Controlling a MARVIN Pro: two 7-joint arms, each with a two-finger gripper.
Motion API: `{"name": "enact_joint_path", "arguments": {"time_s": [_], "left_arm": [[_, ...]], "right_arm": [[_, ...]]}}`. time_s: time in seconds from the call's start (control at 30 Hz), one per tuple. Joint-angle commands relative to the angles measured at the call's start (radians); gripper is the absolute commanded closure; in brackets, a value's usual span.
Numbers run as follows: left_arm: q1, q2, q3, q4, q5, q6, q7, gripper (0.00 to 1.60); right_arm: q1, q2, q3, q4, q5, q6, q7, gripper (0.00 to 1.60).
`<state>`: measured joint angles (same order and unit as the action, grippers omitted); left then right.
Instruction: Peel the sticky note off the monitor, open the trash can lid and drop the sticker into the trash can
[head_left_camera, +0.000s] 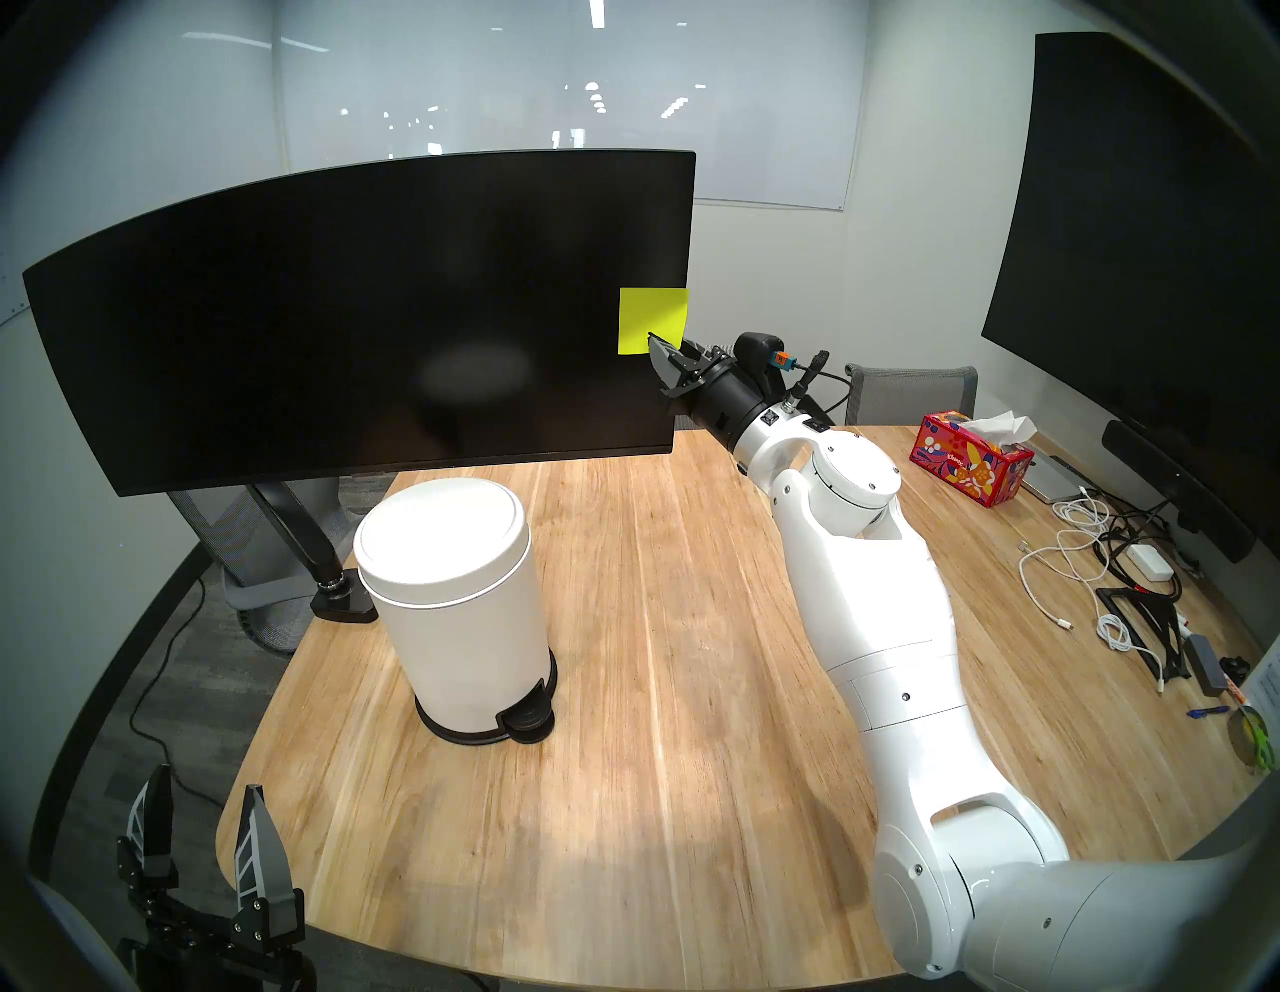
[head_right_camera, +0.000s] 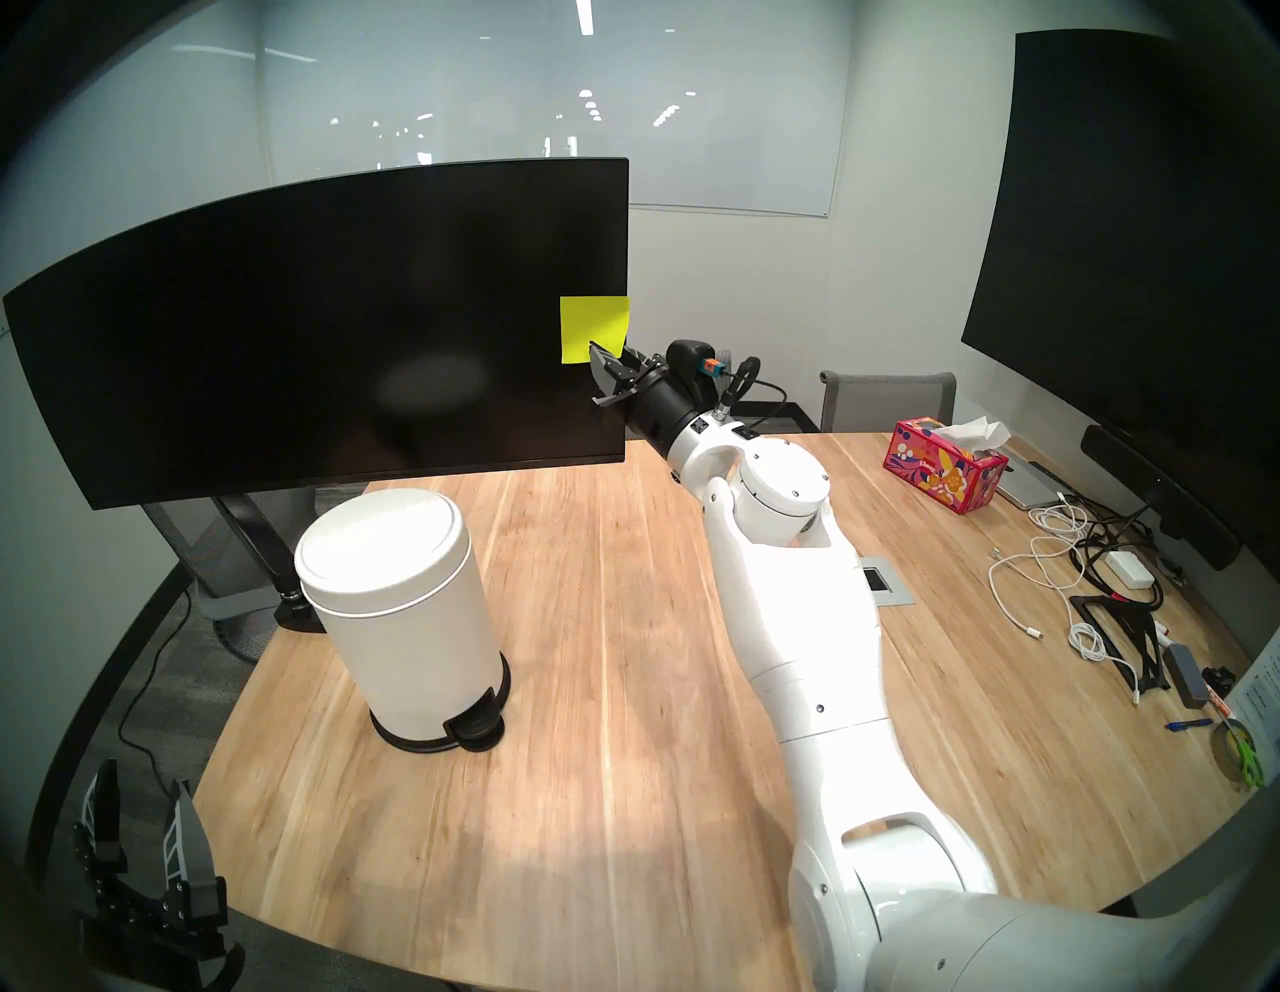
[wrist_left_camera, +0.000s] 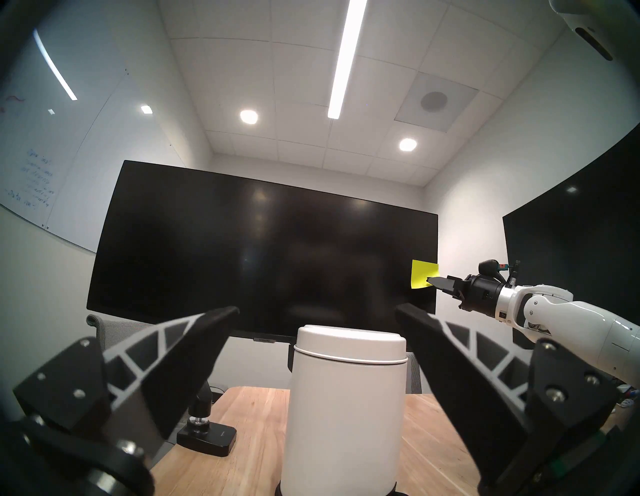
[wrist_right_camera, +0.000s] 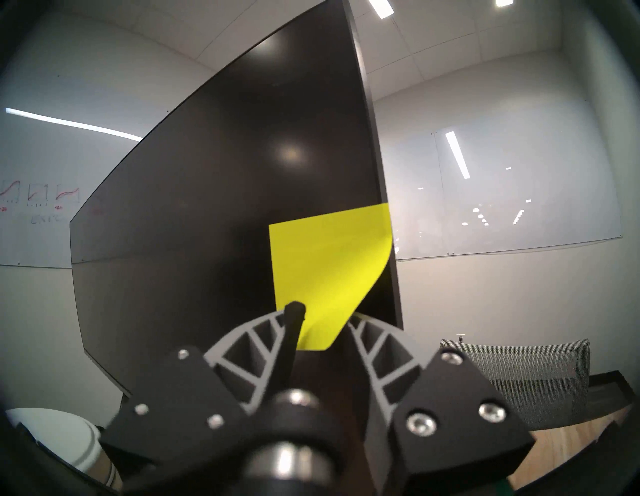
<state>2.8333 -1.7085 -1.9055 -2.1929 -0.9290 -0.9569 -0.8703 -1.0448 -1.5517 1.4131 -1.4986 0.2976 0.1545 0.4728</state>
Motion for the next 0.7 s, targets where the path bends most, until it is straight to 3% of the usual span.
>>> {"name": "enact_joint_path", "arguments": {"time_s": [0.0, 0.17, 0.37, 0.67], "left_arm": [[0.016, -0.004, 0.003, -0.022, -0.005, -0.003, -0.108, 0.00], [0.018, -0.003, 0.002, -0.023, -0.007, -0.003, -0.106, 0.00], [0.019, 0.004, 0.003, -0.024, -0.008, -0.003, -0.105, 0.00], [0.017, 0.013, 0.017, -0.021, 0.007, -0.003, -0.106, 0.00]], "right_arm": [[0.028, -0.002, -0.006, -0.020, -0.005, -0.003, 0.001, 1.04], [0.028, -0.001, -0.011, -0.022, -0.011, -0.001, -0.009, 1.60], [0.014, 0.004, -0.013, -0.042, -0.013, -0.004, -0.007, 1.60], [-0.067, 0.022, -0.013, -0.149, -0.007, -0.001, 0.011, 1.60]]}}
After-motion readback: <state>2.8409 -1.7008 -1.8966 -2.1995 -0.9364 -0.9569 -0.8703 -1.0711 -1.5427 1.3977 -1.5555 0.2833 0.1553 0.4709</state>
